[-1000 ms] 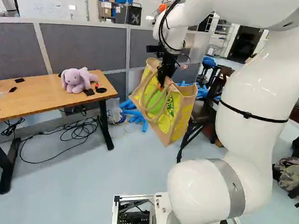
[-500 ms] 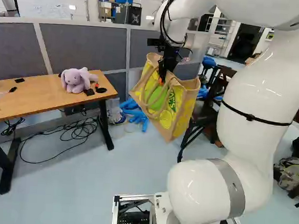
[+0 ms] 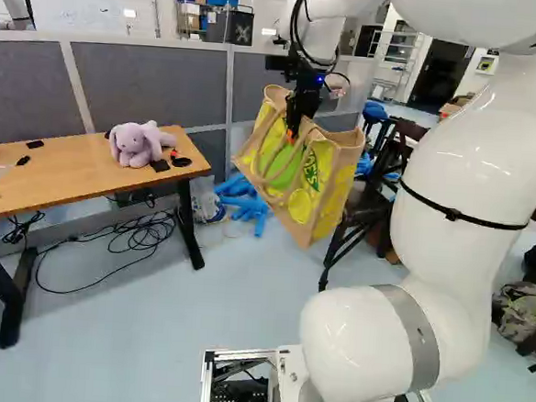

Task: Pick up the bag on the ground and place it on the table

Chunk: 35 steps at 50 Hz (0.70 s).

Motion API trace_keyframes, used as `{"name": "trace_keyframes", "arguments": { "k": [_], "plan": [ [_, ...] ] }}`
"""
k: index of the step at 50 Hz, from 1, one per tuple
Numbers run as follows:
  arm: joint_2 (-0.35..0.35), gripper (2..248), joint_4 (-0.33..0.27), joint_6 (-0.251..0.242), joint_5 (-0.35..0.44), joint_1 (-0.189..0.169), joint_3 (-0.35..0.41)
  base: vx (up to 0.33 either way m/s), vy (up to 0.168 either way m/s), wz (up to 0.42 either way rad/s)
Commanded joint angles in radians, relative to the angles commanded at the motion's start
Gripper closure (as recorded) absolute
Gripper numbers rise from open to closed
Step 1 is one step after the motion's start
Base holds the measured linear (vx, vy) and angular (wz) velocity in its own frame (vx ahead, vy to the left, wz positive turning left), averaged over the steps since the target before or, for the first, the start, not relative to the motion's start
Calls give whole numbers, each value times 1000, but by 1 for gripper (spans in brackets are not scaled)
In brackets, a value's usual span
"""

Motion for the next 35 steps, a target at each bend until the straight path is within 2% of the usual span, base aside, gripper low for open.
{"name": "trace_keyframes", "arguments": {
  "k": [17, 35],
  "plan": [
    [8, 228, 0, 0, -45, -1, -46, 0, 0, 0],
    [15, 228, 0, 0, -59, -1, -90, 0, 0, 0]
  ]
}}
